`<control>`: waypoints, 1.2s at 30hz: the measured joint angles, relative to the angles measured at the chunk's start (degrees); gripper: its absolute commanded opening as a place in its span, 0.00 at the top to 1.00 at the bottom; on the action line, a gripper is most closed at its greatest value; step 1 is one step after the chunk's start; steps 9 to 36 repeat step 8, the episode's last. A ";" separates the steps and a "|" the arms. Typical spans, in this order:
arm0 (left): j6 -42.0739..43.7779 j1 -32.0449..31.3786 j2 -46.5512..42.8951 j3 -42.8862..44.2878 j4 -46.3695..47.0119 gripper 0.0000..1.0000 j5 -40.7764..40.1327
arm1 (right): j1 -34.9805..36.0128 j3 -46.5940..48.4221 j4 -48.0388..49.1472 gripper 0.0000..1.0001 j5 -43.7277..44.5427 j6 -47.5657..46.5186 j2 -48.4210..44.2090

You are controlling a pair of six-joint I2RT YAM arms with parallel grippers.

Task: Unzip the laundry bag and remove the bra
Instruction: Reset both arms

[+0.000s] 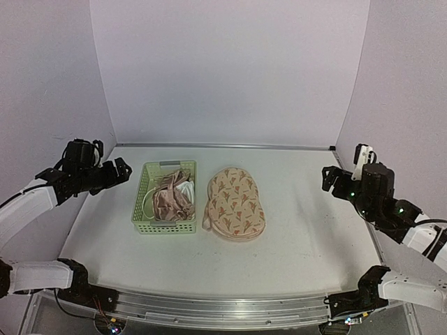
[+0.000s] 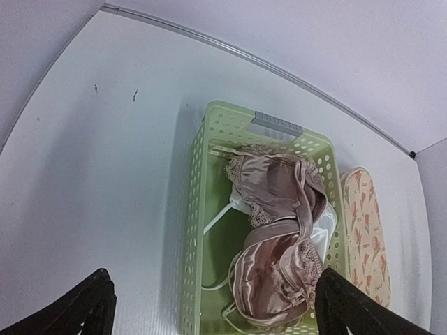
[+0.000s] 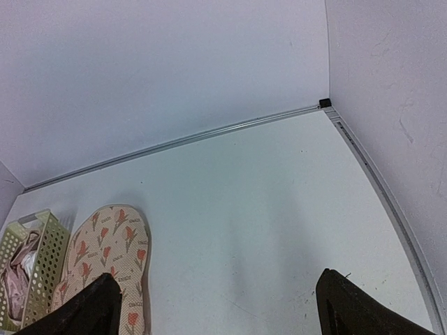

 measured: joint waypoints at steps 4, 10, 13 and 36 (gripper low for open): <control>-1.36 0.00 -4.87 -5.01 2.23 0.00 0.02 | 0.00 0.00 -0.46 0.02 0.79 -1.27 -1.14; -1.99 0.00 -7.37 -7.15 3.32 0.00 0.04 | 0.00 0.00 -0.92 0.02 0.72 -2.32 -2.54; -1.99 0.00 -7.37 -7.15 3.32 0.00 0.04 | 0.00 0.00 -0.92 0.02 0.72 -2.32 -2.54; -1.99 0.00 -7.37 -7.15 3.32 0.00 0.04 | 0.00 0.00 -0.92 0.02 0.72 -2.32 -2.54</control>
